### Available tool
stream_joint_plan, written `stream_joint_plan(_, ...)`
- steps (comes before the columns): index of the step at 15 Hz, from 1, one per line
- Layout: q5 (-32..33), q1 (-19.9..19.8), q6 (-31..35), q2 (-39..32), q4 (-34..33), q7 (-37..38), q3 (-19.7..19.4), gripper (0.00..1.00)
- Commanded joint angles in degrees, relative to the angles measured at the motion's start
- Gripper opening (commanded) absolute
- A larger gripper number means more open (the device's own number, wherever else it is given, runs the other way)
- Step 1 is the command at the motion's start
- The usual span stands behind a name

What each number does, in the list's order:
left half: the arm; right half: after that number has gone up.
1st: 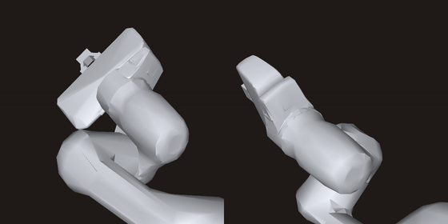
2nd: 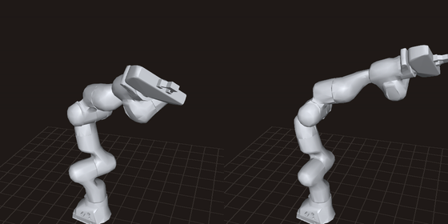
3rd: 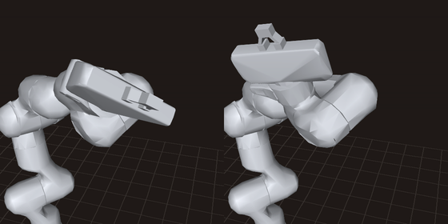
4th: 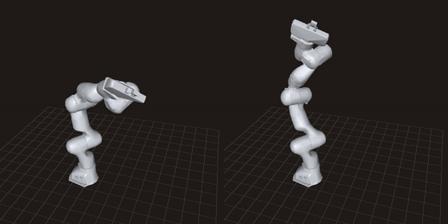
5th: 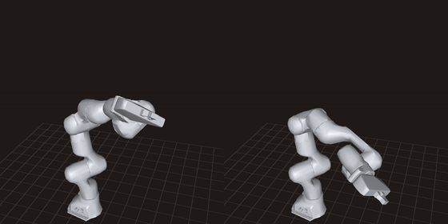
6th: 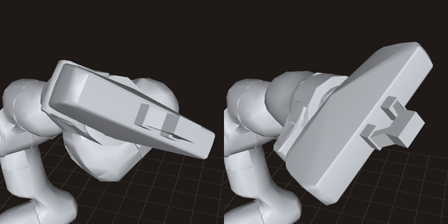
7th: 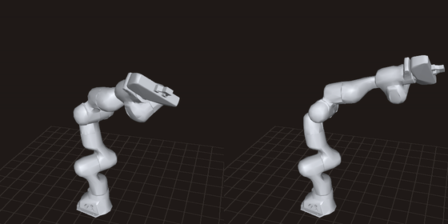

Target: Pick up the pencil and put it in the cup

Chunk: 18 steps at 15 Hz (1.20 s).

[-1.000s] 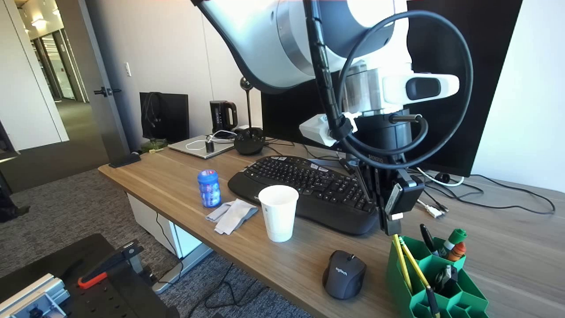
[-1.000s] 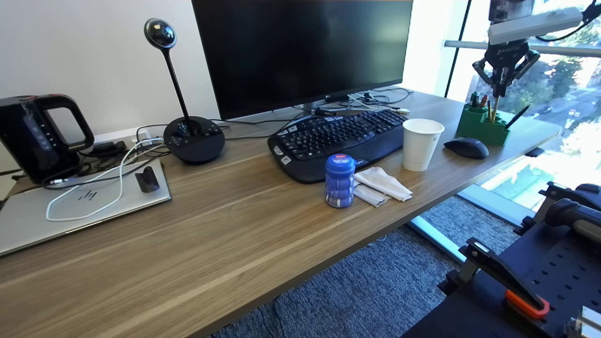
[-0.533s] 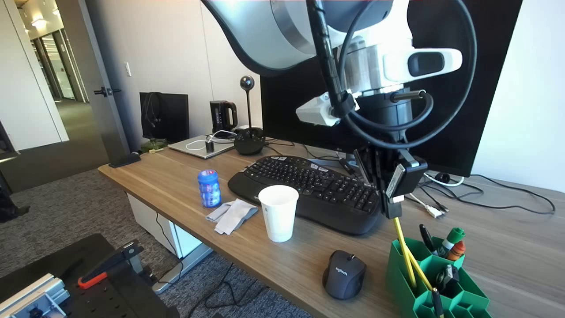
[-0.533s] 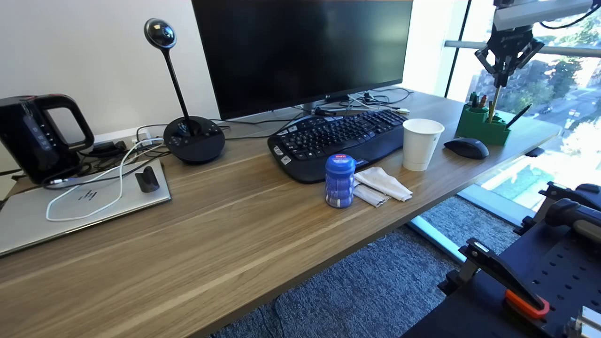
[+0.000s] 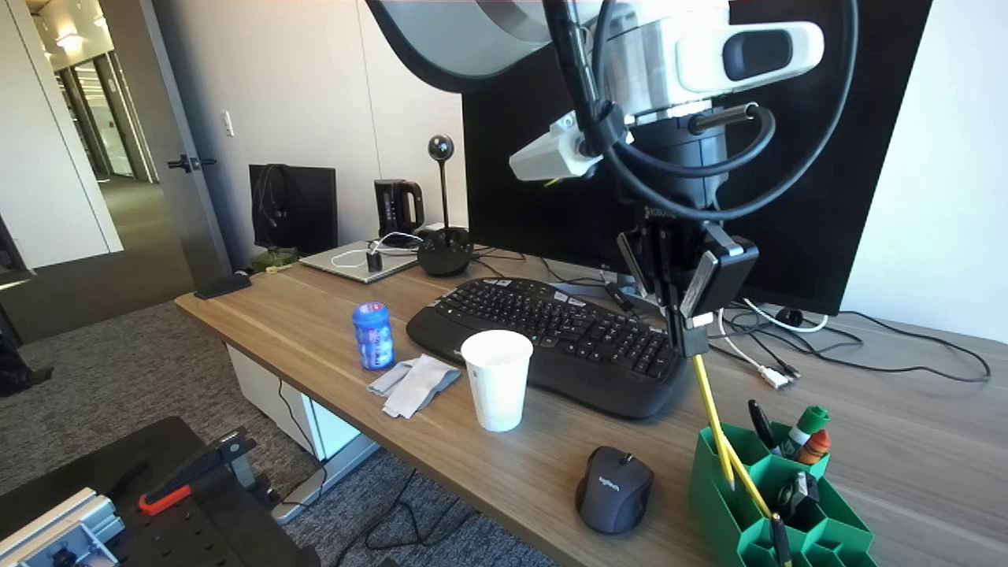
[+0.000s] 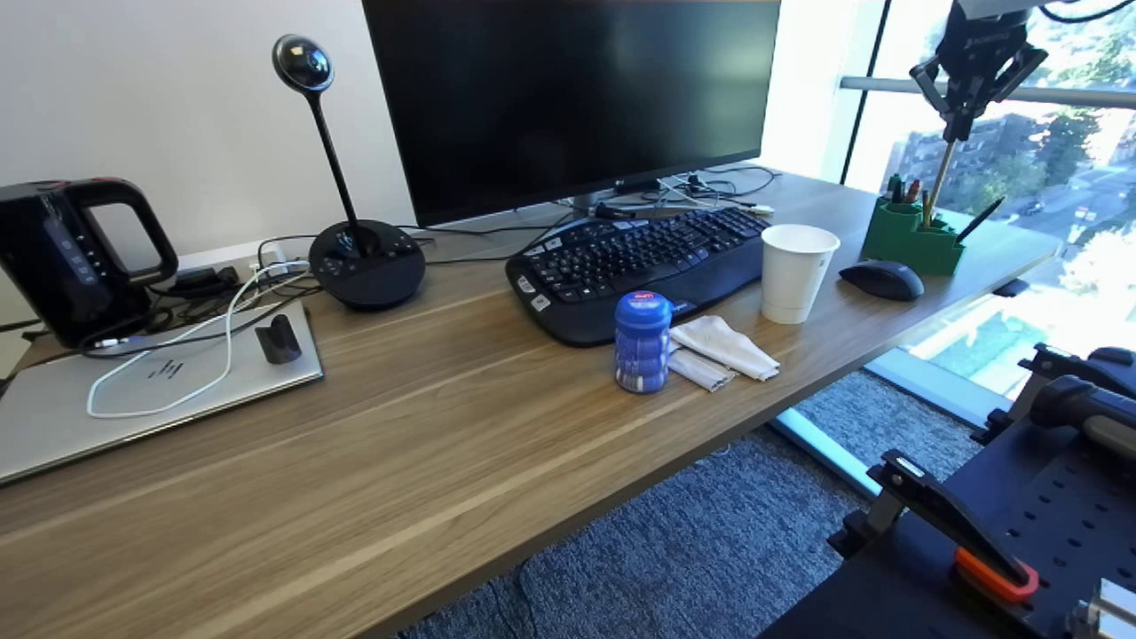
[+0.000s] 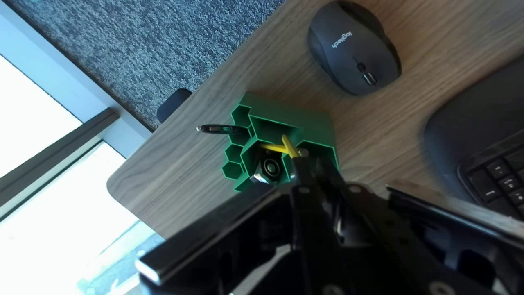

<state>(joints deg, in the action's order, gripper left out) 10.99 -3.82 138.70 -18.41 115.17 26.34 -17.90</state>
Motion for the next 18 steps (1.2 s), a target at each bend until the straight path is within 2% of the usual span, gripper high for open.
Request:
stream_joint_plan(1, -0.49, -0.87, 0.64, 4.06, 3.31, -2.63, 1.72, 0.02)
stream_joint_plan(12, -0.49, -1.13, 2.57, 16.55, 13.44, -9.89, 6.02, 0.02)
stream_joint_plan(18, -7.11, -1.06, 4.70, 20.36, 17.16, -17.13, 8.44, 0.02)
